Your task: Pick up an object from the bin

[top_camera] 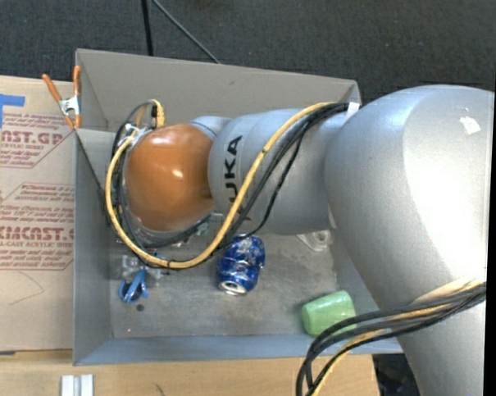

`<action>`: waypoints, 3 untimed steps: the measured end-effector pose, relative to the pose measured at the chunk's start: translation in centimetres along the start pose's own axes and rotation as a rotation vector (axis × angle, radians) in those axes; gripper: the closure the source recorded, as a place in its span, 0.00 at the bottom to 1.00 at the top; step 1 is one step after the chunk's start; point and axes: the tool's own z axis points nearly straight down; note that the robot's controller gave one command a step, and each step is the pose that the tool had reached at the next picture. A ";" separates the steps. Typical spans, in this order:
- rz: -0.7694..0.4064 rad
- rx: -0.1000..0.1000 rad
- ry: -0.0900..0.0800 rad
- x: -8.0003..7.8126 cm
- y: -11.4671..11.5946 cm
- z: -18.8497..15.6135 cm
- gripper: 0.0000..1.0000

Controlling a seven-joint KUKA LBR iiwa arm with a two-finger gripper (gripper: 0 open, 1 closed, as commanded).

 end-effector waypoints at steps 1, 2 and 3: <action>0.002 0.009 0.001 -0.3 -0.1 -6.1 1.00; 0.003 0.006 0.002 -0.5 -0.1 -9.2 1.00; 0.005 0.005 0.002 -0.6 -0.1 -10.6 1.00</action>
Offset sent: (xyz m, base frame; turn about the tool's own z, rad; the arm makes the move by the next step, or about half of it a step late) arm 0.0001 0.0000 0.0577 0.0000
